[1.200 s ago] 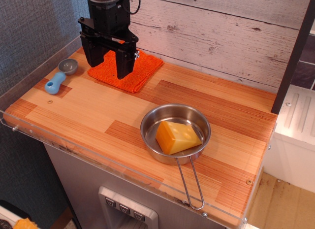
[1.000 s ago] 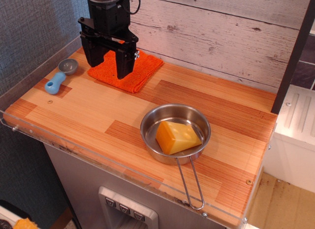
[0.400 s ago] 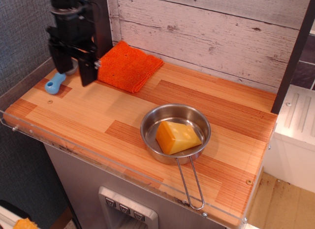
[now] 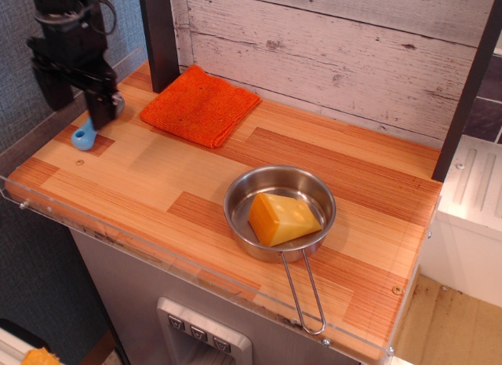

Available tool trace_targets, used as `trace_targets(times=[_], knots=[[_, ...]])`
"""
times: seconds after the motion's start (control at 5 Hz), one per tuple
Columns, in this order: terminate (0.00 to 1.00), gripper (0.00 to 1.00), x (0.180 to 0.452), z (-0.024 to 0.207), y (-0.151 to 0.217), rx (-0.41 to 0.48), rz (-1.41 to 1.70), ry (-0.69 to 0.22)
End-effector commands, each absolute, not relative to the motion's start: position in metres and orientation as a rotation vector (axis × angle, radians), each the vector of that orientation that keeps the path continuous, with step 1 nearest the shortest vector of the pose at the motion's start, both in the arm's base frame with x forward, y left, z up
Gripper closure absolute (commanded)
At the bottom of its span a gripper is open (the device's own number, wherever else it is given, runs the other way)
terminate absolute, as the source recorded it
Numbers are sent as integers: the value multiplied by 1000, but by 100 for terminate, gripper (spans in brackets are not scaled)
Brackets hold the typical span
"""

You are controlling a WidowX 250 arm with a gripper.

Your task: Place the spoon on top of the towel.

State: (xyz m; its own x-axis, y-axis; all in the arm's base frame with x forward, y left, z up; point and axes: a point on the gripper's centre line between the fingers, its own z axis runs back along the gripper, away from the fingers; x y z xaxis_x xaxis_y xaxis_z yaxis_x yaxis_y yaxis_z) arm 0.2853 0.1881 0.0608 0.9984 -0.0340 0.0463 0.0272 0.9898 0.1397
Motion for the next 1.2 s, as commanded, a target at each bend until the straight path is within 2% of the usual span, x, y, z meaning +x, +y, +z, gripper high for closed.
trace_targets(times=[0.0,0.6,1.0], knots=[[0,0,289,65,204,167,43,-76],[0,0,294,46,219,188,91,-21],[0,0,293,25,216,130,135,14]])
